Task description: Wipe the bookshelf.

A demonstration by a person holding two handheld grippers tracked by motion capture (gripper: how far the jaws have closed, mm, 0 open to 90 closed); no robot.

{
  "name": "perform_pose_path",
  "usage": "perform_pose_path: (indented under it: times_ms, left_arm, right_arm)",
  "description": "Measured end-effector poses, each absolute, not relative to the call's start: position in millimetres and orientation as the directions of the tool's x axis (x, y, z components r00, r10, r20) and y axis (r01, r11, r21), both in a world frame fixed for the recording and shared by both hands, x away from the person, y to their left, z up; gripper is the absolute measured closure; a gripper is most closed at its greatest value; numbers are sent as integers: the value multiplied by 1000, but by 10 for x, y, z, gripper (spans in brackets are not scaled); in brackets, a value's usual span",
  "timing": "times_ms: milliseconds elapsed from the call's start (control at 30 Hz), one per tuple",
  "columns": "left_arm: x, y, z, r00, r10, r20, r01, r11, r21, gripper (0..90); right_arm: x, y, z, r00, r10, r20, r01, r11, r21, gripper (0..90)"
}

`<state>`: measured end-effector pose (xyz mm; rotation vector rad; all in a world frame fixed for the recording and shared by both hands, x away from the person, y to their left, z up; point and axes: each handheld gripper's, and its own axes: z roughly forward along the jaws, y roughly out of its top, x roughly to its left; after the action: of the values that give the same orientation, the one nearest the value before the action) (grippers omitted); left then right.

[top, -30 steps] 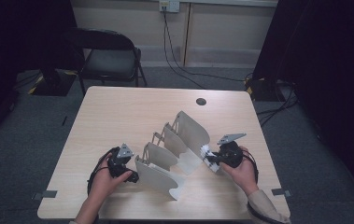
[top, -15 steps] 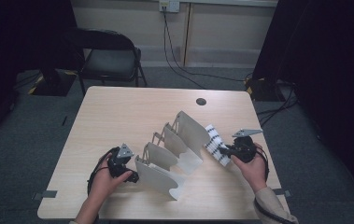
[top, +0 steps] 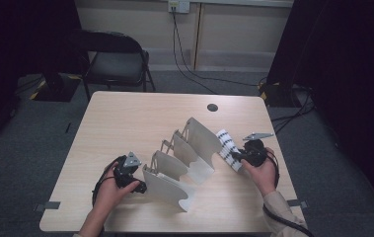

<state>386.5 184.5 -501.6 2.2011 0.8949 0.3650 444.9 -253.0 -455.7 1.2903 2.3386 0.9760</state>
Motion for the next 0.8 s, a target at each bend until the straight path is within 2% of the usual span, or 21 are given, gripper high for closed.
perform_pose_path:
  times_ms: [200,567,800]
  left_arm:
    - [3865,1845,-5016,719,695,-9,491,-499,714,0]
    - [3865,1845,-5016,719,695,-9,491,-499,714,0]
    - [3865,1845,-5016,719,695,-8,491,-499,714,0]
  right_arm:
    - [4456,-2515,-4560,-556,831,37,621,385,683,716]
    - [4368,-2590,-4574,-556,830,32,605,378,701,494]
    - [4262,-2618,-4541,-581,813,40,591,388,707,391]
